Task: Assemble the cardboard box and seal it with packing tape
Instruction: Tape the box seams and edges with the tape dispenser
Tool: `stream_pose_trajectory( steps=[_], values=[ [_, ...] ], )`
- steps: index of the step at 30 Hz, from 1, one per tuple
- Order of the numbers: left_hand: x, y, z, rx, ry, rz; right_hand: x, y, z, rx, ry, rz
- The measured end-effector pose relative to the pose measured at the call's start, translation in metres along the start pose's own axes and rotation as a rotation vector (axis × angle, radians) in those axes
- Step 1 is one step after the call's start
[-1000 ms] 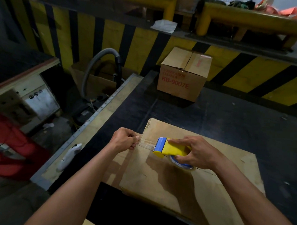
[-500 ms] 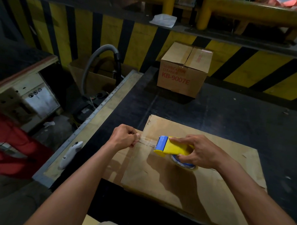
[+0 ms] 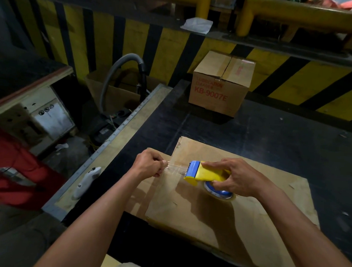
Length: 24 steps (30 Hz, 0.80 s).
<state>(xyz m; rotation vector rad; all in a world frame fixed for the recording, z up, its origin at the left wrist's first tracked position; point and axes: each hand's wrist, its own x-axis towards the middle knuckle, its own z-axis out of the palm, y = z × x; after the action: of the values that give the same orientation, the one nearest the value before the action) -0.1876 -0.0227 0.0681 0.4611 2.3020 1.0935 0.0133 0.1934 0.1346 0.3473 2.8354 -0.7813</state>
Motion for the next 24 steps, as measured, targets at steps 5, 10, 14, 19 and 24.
stream_pose_trajectory(
  steps=[5, 10, 14, 19, 24],
  values=[
    [0.001, -0.007, 0.002, -0.084, -0.030, -0.035, -0.001, 0.001, 0.000, 0.004, 0.006, 0.005],
    [0.000, -0.012, 0.004, -0.175, -0.047, -0.065, 0.000, -0.002, -0.001, 0.004, -0.002, 0.007],
    [-0.001, -0.016, 0.006, -0.228, -0.003, -0.039, 0.000, -0.002, -0.002, -0.014, -0.002, 0.003],
    [-0.003, -0.008, 0.006, -0.174, 0.051, 0.032, -0.001, -0.001, -0.002, -0.011, -0.002, 0.009],
    [0.001, -0.003, 0.002, -0.131, 0.032, 0.037, -0.002, 0.000, -0.002, -0.014, 0.005, 0.012]
  ],
)
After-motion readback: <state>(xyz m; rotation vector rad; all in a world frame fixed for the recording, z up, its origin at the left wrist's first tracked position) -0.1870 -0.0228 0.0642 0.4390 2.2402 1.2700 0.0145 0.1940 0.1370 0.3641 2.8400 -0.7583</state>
